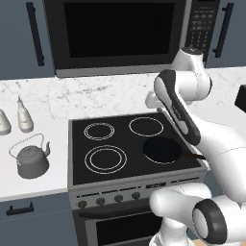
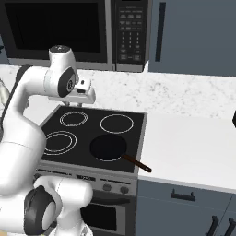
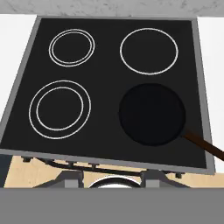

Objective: Pick the kettle from the counter and place it on a stove burner. Then turn the burner on.

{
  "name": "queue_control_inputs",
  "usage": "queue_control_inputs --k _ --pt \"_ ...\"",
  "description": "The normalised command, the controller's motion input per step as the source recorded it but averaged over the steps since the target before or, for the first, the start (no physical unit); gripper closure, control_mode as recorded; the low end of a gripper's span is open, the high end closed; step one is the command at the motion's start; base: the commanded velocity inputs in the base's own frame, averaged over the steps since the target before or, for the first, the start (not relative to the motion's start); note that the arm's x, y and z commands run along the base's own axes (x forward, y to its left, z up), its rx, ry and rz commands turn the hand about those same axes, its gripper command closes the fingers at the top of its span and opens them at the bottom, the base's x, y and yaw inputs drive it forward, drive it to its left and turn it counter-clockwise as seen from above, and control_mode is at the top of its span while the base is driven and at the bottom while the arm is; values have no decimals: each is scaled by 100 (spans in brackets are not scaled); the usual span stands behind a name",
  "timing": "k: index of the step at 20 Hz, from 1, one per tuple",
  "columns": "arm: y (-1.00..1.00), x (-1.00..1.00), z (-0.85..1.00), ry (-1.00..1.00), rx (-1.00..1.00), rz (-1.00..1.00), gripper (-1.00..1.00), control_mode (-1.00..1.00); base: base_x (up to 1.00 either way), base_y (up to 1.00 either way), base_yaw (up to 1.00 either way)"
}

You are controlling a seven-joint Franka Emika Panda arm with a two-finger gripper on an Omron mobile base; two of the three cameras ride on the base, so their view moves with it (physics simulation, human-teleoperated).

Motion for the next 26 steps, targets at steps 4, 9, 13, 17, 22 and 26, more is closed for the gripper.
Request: queue_control_inputs --k 4,9,13,17,22,26 --pt "6 -31 6 -24 -3 0 -100 -100 0 0 0" --pt "61 -43 -19 -1 -1 11 -100 -100 0 0 0" --pt "86 -54 -34 -7 14 19 -100 -100 0 0 0" --pt "100 -83 -5 -24 4 17 -100 -100 0 0 0" --pt "100 -55 0 -18 0 6 -100 -100 0 0 0" --pt "100 -11 0 -10 0 0 -100 -100 0 0 0"
